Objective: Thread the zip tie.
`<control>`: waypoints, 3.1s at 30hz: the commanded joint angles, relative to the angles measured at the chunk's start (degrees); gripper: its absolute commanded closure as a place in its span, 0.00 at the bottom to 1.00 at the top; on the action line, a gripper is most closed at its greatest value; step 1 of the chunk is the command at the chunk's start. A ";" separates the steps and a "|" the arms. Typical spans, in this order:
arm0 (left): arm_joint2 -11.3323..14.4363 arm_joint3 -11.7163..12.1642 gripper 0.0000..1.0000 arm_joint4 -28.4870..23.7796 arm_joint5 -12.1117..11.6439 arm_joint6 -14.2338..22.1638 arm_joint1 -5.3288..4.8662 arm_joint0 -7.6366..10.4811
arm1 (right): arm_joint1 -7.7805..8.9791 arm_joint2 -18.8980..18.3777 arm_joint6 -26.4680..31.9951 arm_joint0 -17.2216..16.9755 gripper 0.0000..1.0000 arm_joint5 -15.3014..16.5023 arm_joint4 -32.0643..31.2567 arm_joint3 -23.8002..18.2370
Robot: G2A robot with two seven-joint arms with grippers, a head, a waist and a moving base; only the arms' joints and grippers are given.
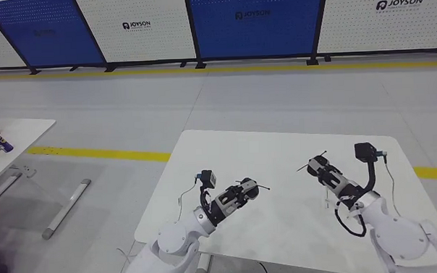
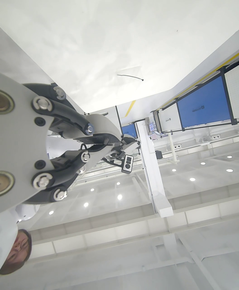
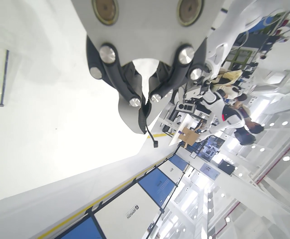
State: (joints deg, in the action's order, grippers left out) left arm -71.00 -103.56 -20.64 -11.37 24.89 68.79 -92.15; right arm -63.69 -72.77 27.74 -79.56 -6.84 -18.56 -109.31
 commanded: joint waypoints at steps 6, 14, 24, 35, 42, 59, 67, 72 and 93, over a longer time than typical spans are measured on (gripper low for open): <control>0.00 0.00 1.00 0.00 0.00 0.00 0.00 0.00 | -0.14 0.94 -0.13 0.02 1.00 -0.98 -0.46 0.15; 3.33 0.65 1.00 14.99 -1.82 -14.57 0.76 2.26 | -0.14 0.94 -0.13 0.02 1.00 -0.98 -0.46 0.15; 4.55 1.16 1.00 15.10 -1.37 -15.30 1.00 3.04 | -0.15 0.98 -0.20 -0.07 1.00 -0.86 -0.23 0.16; 4.55 1.16 1.00 15.10 -1.37 -15.30 1.00 3.04 | -0.83 2.17 0.09 -0.58 1.00 2.75 8.18 -1.45; 4.55 1.16 1.00 15.10 -1.37 -15.30 1.00 3.04 | -0.87 2.28 0.05 -0.55 1.00 2.63 8.41 -1.54; 4.55 1.16 1.00 15.10 -1.37 -15.30 1.00 3.04 | -2.61 8.68 -12.81 -1.80 1.00 6.01 7.31 1.65; 4.55 1.16 1.00 15.10 -1.37 -15.30 1.00 3.04 | -2.61 8.68 -12.81 -1.80 1.00 6.01 7.31 1.65; 4.55 1.16 1.00 15.10 -1.37 -15.30 1.00 3.04 | -2.84 8.77 -13.30 -2.14 1.00 5.73 7.31 2.41; 4.55 1.16 1.00 15.10 -1.37 -15.30 1.00 3.04 | -3.35 8.85 -13.67 -2.55 1.00 6.45 7.85 2.51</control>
State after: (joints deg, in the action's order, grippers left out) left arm -66.46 -102.40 -5.54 -12.74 9.60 69.78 -89.11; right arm -67.01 -63.89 14.13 -82.08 -0.45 -10.82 -106.82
